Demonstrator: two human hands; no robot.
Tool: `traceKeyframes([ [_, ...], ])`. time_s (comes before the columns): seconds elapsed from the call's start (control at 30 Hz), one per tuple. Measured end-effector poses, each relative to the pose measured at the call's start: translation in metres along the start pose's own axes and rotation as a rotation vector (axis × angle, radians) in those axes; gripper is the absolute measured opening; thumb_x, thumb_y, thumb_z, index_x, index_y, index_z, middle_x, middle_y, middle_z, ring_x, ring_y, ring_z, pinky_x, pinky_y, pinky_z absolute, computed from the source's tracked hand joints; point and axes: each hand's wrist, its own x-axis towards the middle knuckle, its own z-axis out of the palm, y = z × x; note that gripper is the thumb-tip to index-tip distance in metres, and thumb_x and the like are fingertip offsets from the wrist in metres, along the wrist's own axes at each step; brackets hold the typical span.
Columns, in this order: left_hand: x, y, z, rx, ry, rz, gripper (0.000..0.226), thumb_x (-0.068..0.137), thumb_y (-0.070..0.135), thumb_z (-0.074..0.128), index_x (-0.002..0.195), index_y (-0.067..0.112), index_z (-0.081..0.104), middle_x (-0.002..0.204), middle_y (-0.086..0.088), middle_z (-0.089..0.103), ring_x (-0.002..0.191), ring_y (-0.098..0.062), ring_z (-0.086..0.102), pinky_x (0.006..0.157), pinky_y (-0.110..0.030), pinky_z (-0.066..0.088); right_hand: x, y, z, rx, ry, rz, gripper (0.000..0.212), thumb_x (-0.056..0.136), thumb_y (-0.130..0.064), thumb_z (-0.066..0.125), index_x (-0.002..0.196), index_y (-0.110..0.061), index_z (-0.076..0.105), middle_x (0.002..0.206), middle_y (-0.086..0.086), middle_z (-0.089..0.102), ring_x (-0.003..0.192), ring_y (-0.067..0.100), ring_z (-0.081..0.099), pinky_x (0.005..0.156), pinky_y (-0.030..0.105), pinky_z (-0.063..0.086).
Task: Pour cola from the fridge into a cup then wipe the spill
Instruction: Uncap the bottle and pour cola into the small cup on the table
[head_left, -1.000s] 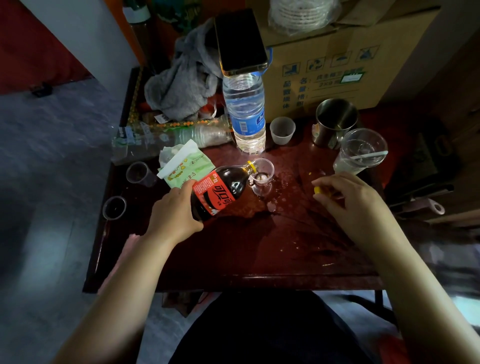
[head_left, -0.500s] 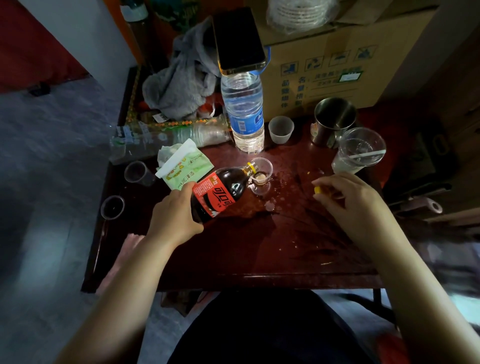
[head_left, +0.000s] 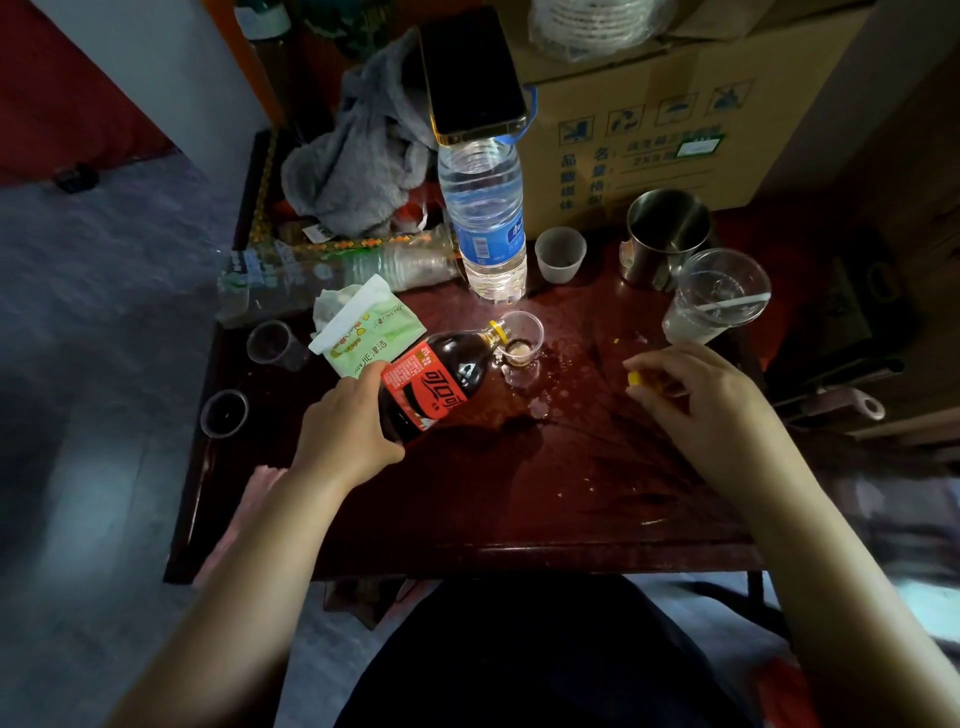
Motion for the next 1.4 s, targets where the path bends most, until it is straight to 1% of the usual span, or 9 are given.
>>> traceKeyframes([
  [0.33, 0.002, 0.0, 0.002, -0.001, -0.011, 0.006, 0.089, 0.059, 0.029, 0.081, 0.134, 0.025, 0.035, 0.111, -0.003, 0.058, 0.097, -0.024, 0.06, 0.077, -0.042, 0.053, -0.001, -0.001, -0.001, 0.009, 0.004, 0.015, 0.023, 0.085, -0.024, 0.067, 0.107, -0.019, 0.068, 0.103, -0.006, 0.061, 0.092, 0.01, 0.058, 0.085, 0.031, 0.049],
  [0.53, -0.001, 0.002, 0.003, -0.036, -0.003, 0.003, 0.088, 0.06, 0.026, 0.082, 0.135, 0.024, 0.036, 0.109, -0.002, 0.058, 0.095, -0.023, 0.06, 0.075, -0.038, 0.051, -0.002, -0.001, -0.001, 0.011, -0.005, 0.011, 0.022, 0.085, -0.025, 0.066, 0.107, -0.02, 0.068, 0.102, -0.006, 0.061, 0.092, 0.01, 0.058, 0.084, 0.031, 0.049],
  [0.6, -0.003, 0.002, 0.004, -0.085, 0.002, 0.003, 0.088, 0.06, 0.025, 0.081, 0.135, 0.024, 0.036, 0.111, -0.002, 0.057, 0.096, -0.024, 0.06, 0.076, -0.039, 0.051, -0.002, -0.001, -0.001, 0.004, -0.006, 0.011, 0.022, 0.085, -0.025, 0.067, 0.106, -0.02, 0.068, 0.102, -0.006, 0.061, 0.091, 0.009, 0.058, 0.084, 0.029, 0.049],
  [0.73, -0.008, 0.006, 0.007, -0.209, 0.033, 0.001, 0.09, 0.061, 0.022, 0.082, 0.137, 0.023, 0.036, 0.121, -0.003, 0.055, 0.107, -0.026, 0.057, 0.083, -0.04, 0.05, -0.004, -0.003, -0.004, -0.006, -0.023, 0.008, 0.022, 0.085, -0.025, 0.066, 0.107, -0.02, 0.067, 0.103, -0.007, 0.061, 0.091, 0.007, 0.057, 0.081, 0.017, 0.044],
  [0.87, -0.013, 0.008, 0.013, -0.359, 0.074, -0.026, 0.095, 0.059, 0.021, 0.084, 0.139, 0.022, 0.033, 0.131, -0.004, 0.051, 0.118, -0.025, 0.053, 0.094, -0.043, 0.047, -0.002, -0.005, -0.006, -0.007, -0.03, -0.009, 0.022, 0.085, -0.025, 0.066, 0.107, -0.021, 0.067, 0.101, -0.007, 0.061, 0.089, 0.007, 0.057, 0.081, 0.021, 0.047],
  [0.93, -0.016, 0.009, 0.015, -0.442, 0.099, -0.039, 0.096, 0.057, 0.02, 0.085, 0.138, 0.026, 0.033, 0.133, -0.002, 0.05, 0.118, -0.021, 0.052, 0.095, -0.042, 0.046, -0.001, -0.007, -0.007, -0.004, -0.037, -0.023, 0.022, 0.085, -0.025, 0.066, 0.107, -0.021, 0.067, 0.1, -0.008, 0.06, 0.087, 0.005, 0.057, 0.079, 0.012, 0.044],
  [1.03, -0.026, 0.011, 0.017, -0.549, 0.136, -0.041, 0.092, 0.058, 0.019, 0.084, 0.134, 0.031, 0.034, 0.131, 0.004, 0.049, 0.118, -0.016, 0.052, 0.095, -0.04, 0.047, 0.004, -0.015, -0.01, 0.028, -0.048, -0.054, 0.022, 0.086, -0.025, 0.065, 0.107, -0.021, 0.066, 0.098, -0.009, 0.061, 0.086, 0.001, 0.057, 0.076, 0.002, 0.04],
  [1.23, -0.056, 0.019, 0.024, -0.655, 0.233, -0.097, 0.088, 0.057, 0.019, 0.083, 0.13, 0.036, 0.038, 0.126, 0.01, 0.053, 0.112, -0.008, 0.055, 0.094, -0.033, 0.047, 0.03, -0.033, -0.008, 0.061, -0.093, -0.196, 0.021, 0.087, -0.023, 0.064, 0.107, -0.02, 0.066, 0.099, -0.012, 0.06, 0.09, -0.001, 0.057, 0.075, 0.003, 0.04],
  [1.4, -0.079, 0.025, 0.033, -0.697, 0.271, -0.149, 0.086, 0.059, 0.018, 0.081, 0.133, 0.029, 0.038, 0.124, 0.012, 0.052, 0.115, -0.008, 0.054, 0.097, -0.037, 0.047, 0.049, -0.06, 0.001, 0.041, -0.139, -0.343, 0.024, 0.087, -0.022, 0.065, 0.111, -0.016, 0.066, 0.104, -0.008, 0.061, 0.09, -0.006, 0.053, 0.077, -0.002, 0.034],
])
